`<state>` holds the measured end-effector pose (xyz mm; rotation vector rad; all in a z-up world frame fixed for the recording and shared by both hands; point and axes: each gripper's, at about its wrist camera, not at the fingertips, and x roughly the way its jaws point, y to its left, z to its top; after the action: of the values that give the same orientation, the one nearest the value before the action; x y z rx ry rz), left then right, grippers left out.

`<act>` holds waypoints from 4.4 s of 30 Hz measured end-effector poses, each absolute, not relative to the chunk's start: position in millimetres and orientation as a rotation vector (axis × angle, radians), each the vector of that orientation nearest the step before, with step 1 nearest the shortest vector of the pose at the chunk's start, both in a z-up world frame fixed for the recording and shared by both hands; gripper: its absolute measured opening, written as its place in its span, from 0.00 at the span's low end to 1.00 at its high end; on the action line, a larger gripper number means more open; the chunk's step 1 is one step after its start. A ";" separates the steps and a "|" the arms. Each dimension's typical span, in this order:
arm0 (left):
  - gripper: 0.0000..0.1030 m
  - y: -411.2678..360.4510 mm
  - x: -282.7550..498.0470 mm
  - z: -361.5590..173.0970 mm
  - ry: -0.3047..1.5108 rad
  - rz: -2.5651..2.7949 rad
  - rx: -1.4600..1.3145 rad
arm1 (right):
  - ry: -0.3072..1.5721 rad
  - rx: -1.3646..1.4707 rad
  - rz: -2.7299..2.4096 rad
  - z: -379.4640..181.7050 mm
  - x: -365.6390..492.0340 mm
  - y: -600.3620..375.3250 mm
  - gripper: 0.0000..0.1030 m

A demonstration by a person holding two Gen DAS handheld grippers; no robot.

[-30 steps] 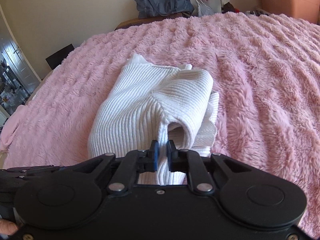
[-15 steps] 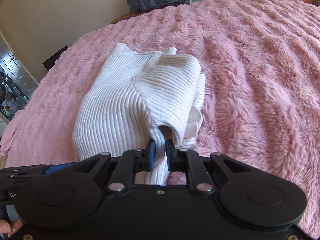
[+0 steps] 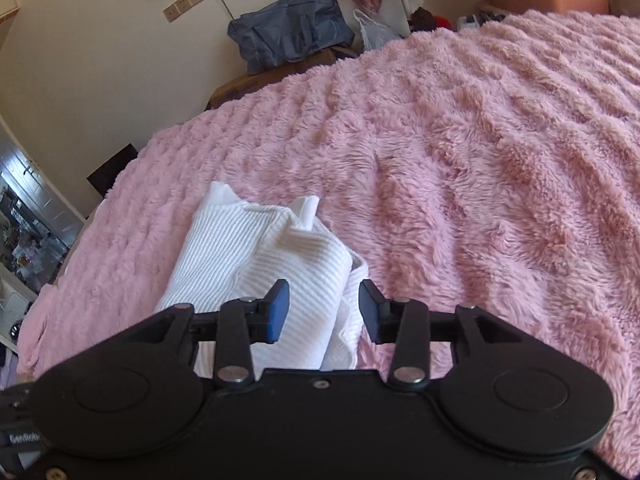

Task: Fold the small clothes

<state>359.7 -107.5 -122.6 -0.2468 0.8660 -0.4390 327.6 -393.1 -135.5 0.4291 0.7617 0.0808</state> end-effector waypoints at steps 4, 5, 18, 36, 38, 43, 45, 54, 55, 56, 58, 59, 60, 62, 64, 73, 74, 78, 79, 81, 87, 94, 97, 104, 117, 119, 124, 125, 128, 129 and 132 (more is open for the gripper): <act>0.43 -114.6 364.4 -127.1 0.870 -0.447 -0.231 | 0.802 0.434 0.073 -150.2 347.6 -390.9 0.39; 0.43 -115.8 365.4 -128.0 0.871 -0.450 -0.225 | 0.811 0.441 0.075 -153.6 350.0 -390.0 0.39; 0.45 -127.3 365.5 -137.7 0.913 -0.508 -0.219 | 0.780 0.450 0.077 -146.5 343.3 -398.3 0.11; 0.46 -119.6 341.2 -146.6 0.944 -0.515 -0.235 | 0.723 0.602 0.137 -143.5 285.2 -415.2 0.28; 0.46 -117.3 336.2 -148.2 0.950 -0.511 -0.231 | 0.751 0.610 0.154 -149.1 281.8 -411.7 0.29; 0.46 -116.4 330.6 -152.6 0.960 -0.498 -0.218 | 0.786 0.640 0.167 -164.5 282.0 -401.5 0.33; 0.46 -117.7 331.3 -156.1 0.970 -0.495 -0.208 | 0.794 0.679 0.188 -169.4 284.5 -399.6 0.32; 0.48 -115.0 334.9 -165.9 0.988 -0.491 -0.232 | 0.782 0.550 0.091 -157.0 281.2 -400.7 0.01; 0.48 -115.6 334.7 -166.3 0.988 -0.493 -0.228 | 0.796 0.532 0.077 -160.6 282.5 -403.2 0.01; 0.48 -116.7 334.3 -165.8 0.984 -0.496 -0.220 | 0.818 0.557 0.088 -166.7 283.8 -407.3 0.01; 0.48 -117.6 333.4 -163.7 0.978 -0.499 -0.215 | 0.814 0.606 0.094 -174.0 279.6 -414.1 0.01; 0.48 -117.4 332.9 -162.2 0.976 -0.501 -0.221 | 0.800 0.597 0.102 -172.5 276.5 -413.8 0.01; 0.48 -117.1 332.1 -160.5 0.973 -0.505 -0.226 | 0.781 0.597 0.111 -169.8 272.9 -413.2 0.02; 0.48 -117.2 330.3 -156.3 0.963 -0.528 -0.230 | 0.734 0.617 0.152 -162.2 263.9 -410.7 0.04; 0.48 -116.3 328.1 -152.7 0.955 -0.525 -0.229 | 0.709 0.597 0.166 -154.2 254.3 -402.8 0.04; 0.48 -107.2 318.8 -152.9 0.965 -0.506 -0.240 | 0.792 0.626 0.304 -163.4 227.1 -368.4 0.34; 0.48 -106.5 318.1 -153.3 0.966 -0.504 -0.241 | 0.795 0.599 0.305 -164.2 224.7 -363.0 0.40; 0.48 -104.5 317.0 -154.3 0.972 -0.496 -0.245 | 0.826 0.505 0.308 -173.1 224.3 -345.7 0.27; 0.48 -104.6 317.5 -154.4 0.974 -0.493 -0.247 | 0.843 0.503 0.323 -175.4 225.6 -343.5 0.15; 0.48 -104.6 317.3 -153.8 0.975 -0.491 -0.248 | 0.855 0.489 0.307 -177.4 226.7 -340.7 0.08; 0.48 -105.5 318.0 -152.6 0.962 -0.486 -0.236 | 0.854 0.509 0.250 -179.9 221.3 -353.8 0.07; 0.49 -102.3 325.4 -170.4 1.009 -0.483 -0.265 | 0.903 0.578 0.213 -205.4 224.8 -357.8 0.07; 0.49 -99.7 326.7 -154.5 0.980 -0.508 -0.272 | 0.879 0.595 0.237 -192.2 220.5 -360.2 0.10; 0.49 -93.6 359.5 -111.4 0.839 -0.473 -0.246 | 0.690 0.464 0.300 -119.0 246.3 -361.2 0.13; 0.49 -99.5 422.9 -131.2 0.867 -0.436 -0.252 | 0.766 0.030 0.330 -125.7 425.7 -349.5 0.40; 0.50 -98.6 425.4 -134.1 0.871 -0.438 -0.257 | 0.787 0.020 0.319 -135.5 435.7 -348.5 0.40; 0.50 -101.7 429.2 -145.2 0.888 -0.434 -0.222 | 0.833 0.021 0.357 -155.3 446.7 -345.0 0.40; 0.51 -102.4 429.8 -147.7 0.887 -0.433 -0.216 | 0.829 0.020 0.352 -156.4 446.5 -345.0 0.33; 0.51 -103.4 431.1 -148.7 0.884 -0.432 -0.221 | 0.820 0.018 0.350 -155.1 449.3 -343.2 0.15; 0.52 -103.5 432.4 -147.1 0.885 -0.434 -0.231 | 0.815 0.013 0.343 -152.8 449.7 -342.4 0.12; 0.53 -105.9 440.2 -141.9 0.895 -0.442 -0.245 | 0.795 -0.035 0.317 -146.0 450.1 -338.9 0.10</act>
<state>440.2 -105.9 -141.9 -0.2447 0.8950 -0.4423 450.1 -338.9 -146.0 -0.0346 0.7951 0.3167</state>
